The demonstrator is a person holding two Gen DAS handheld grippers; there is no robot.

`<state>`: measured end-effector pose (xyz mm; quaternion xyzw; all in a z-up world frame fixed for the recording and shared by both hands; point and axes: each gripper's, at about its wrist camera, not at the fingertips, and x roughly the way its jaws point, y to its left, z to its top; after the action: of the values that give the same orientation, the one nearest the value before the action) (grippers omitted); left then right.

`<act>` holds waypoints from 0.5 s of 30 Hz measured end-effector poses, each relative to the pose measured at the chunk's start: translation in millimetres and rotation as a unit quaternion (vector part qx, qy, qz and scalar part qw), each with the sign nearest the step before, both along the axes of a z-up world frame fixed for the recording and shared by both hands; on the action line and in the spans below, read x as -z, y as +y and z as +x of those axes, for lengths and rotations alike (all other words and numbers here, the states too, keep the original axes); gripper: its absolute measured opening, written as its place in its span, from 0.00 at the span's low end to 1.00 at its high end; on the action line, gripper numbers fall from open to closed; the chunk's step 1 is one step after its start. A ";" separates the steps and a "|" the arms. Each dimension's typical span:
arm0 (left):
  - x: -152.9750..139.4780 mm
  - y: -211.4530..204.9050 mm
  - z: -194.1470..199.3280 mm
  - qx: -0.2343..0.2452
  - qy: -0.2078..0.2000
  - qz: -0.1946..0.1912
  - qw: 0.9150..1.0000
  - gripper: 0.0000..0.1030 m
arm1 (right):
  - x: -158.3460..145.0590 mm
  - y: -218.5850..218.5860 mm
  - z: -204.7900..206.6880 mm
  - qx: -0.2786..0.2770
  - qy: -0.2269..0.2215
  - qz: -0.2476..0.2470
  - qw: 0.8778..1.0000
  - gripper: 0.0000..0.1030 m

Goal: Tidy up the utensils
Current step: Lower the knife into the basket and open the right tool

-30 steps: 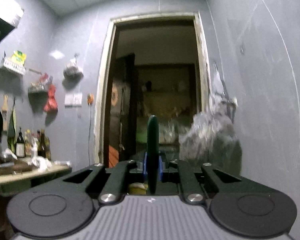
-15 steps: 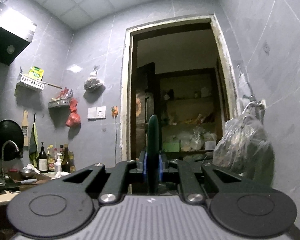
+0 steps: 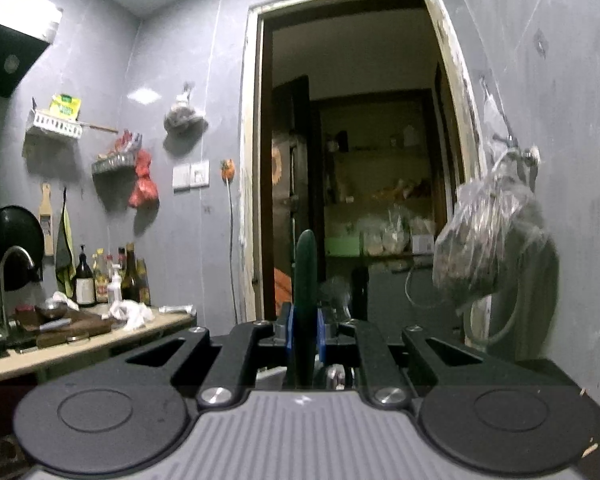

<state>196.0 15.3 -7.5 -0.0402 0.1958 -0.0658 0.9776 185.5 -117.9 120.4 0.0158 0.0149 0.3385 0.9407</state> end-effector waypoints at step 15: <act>0.2 0.2 -0.2 0.000 0.000 0.000 1.000 0.75 | 24.0 -1.2 6.1 0.004 0.042 -0.015 0.999 0.14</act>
<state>195.8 15.5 -7.7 -0.0406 0.1956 -0.0660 0.9776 191.6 -119.1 96.4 0.0158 0.0598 0.3336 0.9407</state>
